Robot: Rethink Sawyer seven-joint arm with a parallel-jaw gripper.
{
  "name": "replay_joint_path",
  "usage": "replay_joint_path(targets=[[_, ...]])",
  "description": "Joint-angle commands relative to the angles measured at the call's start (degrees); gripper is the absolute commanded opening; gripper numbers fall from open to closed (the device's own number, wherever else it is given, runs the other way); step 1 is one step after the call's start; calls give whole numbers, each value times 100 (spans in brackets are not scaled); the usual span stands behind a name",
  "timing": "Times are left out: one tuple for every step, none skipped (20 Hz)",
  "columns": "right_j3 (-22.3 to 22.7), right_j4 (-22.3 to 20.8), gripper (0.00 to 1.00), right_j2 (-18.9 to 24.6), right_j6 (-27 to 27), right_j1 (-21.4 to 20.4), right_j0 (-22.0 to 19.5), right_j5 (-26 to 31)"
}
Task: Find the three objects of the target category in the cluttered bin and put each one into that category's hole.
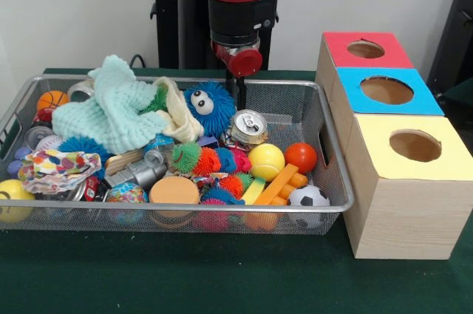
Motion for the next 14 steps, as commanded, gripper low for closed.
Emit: replay_joint_path(targets=[[-209,20,100,262,716,348,38,-460],[-204,22,100,228,714,374,66,-457],[-205,2,100,208,716,429,63,-514],[-209,-4,100,178,726,477,79,-566],[-219,-12,100,156,724,517,77,-609],[-243,-30,100,138,721,582,77,-690],[-261,-24,100,112,721,634,92,-737],[-272,-33,100,132,734,697,70,-825],[-284,-22,100,120,744,748,91,-893],[-297,-11,100,108,754,800,112,-962],[-314,13,100,84,756,842,144,-1016],[-331,36,100,60,758,884,176,-1069],[-365,63,100,33,764,952,207,-1143],[-398,89,100,6,770,1020,237,-1216]])
